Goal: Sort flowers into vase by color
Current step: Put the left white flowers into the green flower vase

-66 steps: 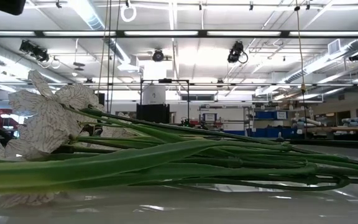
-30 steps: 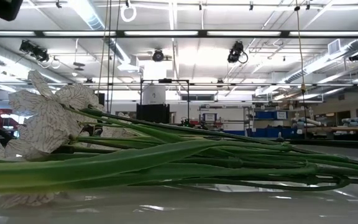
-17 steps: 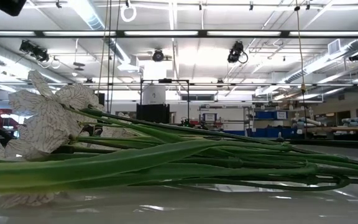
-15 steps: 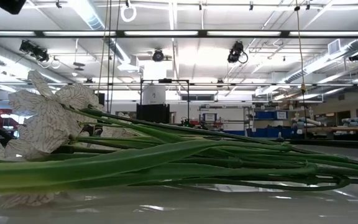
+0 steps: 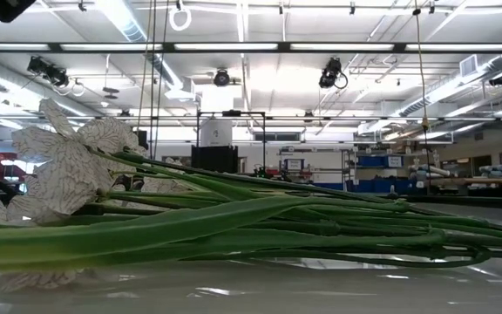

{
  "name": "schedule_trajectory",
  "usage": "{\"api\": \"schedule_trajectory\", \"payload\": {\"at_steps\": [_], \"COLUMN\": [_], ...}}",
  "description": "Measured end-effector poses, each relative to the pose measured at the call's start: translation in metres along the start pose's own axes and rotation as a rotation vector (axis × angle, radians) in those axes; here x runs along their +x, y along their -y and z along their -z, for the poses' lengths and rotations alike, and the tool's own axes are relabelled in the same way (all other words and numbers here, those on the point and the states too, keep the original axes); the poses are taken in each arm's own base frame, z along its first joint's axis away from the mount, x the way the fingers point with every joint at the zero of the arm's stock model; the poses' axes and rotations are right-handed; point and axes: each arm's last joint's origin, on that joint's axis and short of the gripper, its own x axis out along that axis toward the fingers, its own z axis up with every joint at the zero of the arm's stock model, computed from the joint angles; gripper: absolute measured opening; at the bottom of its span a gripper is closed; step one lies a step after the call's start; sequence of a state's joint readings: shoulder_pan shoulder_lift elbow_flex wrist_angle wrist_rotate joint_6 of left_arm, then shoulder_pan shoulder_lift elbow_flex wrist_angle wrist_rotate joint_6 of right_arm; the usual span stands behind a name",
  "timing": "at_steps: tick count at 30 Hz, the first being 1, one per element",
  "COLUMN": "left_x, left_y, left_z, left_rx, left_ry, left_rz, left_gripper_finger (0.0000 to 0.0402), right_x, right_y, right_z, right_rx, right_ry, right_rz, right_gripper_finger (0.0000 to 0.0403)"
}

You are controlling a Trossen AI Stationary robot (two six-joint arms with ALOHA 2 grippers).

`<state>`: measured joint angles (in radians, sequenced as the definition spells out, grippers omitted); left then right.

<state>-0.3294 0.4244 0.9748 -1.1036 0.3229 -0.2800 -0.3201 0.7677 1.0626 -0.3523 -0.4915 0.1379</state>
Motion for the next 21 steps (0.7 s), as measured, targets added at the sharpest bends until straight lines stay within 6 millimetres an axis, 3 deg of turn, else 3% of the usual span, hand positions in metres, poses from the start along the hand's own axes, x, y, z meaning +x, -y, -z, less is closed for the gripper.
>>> {"api": "schedule_trajectory", "payload": {"at_steps": [8, 21], "left_x": [-0.007, -0.027], "left_y": [0.005, 0.022], "left_z": [-0.007, -0.050], "left_rx": [-0.106, -0.128], "left_ry": [-0.050, -0.112], "left_rz": [-0.003, -0.087], "left_gripper_finger": [0.0309, 0.0308], "right_x": [0.000, 0.000], "right_y": [0.000, 0.000], "right_z": [0.000, -0.001], "right_rx": [0.000, -0.004], "right_ry": [0.000, 0.007], "right_rz": [0.000, -0.001], "right_gripper_finger": [0.0151, 0.0151]}}
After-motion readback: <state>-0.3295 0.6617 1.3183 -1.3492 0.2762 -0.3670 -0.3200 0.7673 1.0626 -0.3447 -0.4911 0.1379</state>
